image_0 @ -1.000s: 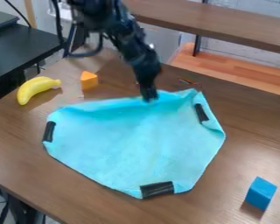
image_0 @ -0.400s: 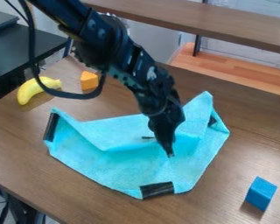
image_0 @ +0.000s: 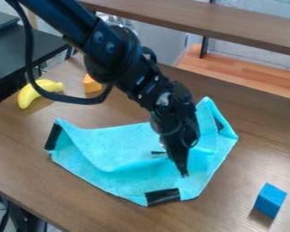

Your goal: Fold the cloth from the top left to the bottom right

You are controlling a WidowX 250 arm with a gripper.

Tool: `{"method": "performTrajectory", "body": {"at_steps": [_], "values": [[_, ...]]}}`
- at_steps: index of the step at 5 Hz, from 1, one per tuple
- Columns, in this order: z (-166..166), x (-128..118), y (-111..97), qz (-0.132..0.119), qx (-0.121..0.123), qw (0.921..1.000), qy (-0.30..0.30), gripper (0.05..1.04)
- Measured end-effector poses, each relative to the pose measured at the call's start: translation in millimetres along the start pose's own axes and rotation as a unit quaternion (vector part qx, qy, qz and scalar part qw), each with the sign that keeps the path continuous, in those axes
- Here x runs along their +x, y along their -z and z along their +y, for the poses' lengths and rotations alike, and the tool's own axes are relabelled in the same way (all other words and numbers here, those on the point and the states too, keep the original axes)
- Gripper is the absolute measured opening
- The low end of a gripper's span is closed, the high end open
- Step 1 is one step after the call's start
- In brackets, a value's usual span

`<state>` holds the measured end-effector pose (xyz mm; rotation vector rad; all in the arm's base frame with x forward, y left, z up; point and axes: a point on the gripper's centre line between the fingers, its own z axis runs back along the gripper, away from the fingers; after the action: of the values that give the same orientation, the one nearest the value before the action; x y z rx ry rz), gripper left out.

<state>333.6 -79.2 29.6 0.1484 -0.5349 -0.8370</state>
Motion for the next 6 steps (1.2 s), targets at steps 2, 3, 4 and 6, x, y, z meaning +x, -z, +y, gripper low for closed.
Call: {"method": "performTrajectory", "body": {"at_steps": [2,3,4,6], "values": [[-24.2,4.2,-0.9,0.016,-0.001,0.9997,0.021,0.072],[-37.0,10.8,-2.1,0.012,-0.007,0.9994,0.032,0.214],[-49.5,13.2,-2.7,0.004,-0.044,0.9986,0.030,0.471],[-24.2,17.1,-14.4,-0.009,-0.172,0.9840,-0.046,0.995]]}}
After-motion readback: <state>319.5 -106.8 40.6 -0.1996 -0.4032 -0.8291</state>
